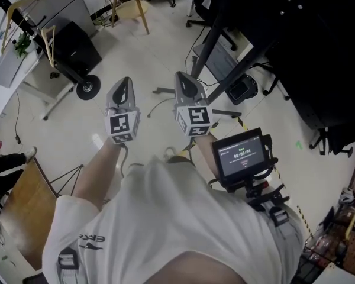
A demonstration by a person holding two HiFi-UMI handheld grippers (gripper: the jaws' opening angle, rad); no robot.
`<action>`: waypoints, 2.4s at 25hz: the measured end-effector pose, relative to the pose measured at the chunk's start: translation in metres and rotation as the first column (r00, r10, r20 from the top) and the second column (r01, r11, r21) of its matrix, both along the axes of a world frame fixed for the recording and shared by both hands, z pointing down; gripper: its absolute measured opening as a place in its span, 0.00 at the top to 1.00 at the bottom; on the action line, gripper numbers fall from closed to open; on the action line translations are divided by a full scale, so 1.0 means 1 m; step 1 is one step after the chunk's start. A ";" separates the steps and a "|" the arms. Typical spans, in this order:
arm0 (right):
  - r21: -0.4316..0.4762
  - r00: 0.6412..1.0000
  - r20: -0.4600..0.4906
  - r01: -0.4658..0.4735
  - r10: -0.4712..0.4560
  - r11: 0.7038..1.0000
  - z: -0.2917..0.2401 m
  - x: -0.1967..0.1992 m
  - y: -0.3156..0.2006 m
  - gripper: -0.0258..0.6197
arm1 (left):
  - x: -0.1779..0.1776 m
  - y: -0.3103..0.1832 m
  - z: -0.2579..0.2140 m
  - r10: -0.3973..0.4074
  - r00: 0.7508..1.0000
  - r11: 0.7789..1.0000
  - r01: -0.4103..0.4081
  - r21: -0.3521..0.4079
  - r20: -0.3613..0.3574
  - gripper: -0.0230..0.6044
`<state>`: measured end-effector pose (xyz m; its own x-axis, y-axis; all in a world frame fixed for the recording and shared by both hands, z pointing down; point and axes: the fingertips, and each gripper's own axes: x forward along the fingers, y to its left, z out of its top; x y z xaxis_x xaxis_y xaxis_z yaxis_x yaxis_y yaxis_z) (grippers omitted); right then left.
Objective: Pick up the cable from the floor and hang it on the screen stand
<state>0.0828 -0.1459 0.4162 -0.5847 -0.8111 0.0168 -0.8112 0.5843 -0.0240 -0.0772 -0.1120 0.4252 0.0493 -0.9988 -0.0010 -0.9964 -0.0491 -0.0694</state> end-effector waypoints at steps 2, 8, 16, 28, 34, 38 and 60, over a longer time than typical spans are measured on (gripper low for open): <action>-0.016 1.000 -0.005 0.009 -0.009 1.000 0.006 -0.003 -0.014 0.94 | -0.006 -0.009 0.012 -0.019 1.000 0.999 0.019 -0.031 -0.011 0.96; -0.077 1.000 -0.009 0.012 -0.013 0.997 0.030 -0.020 -0.040 0.94 | -0.021 -0.031 0.036 -0.024 1.000 0.995 0.023 -0.099 -0.002 0.96; -0.119 0.997 -0.056 -0.063 0.057 0.991 0.064 -0.093 -0.081 0.94 | -0.090 -0.083 0.074 0.053 0.998 0.993 -0.057 -0.105 -0.040 0.96; -0.153 0.983 -0.131 -0.146 0.126 0.977 0.077 -0.060 -0.088 0.94 | -0.062 -0.101 0.094 0.148 0.988 0.970 -0.155 -0.189 -0.047 0.96; -0.226 0.978 -0.184 -0.140 0.098 0.964 0.121 -0.063 -0.108 0.94 | -0.068 -0.121 0.132 0.136 0.989 0.956 -0.147 -0.254 -0.060 0.96; -0.288 0.977 -0.204 -0.124 0.066 0.949 0.165 -0.066 -0.133 0.94 | -0.071 -0.146 0.170 0.131 0.990 0.939 -0.140 -0.315 -0.048 0.96; -0.464 0.963 -0.266 -0.083 -0.050 0.882 0.536 -0.055 -0.166 0.94 | -0.050 -0.182 0.565 0.298 0.955 0.797 -0.244 -0.552 0.008 0.96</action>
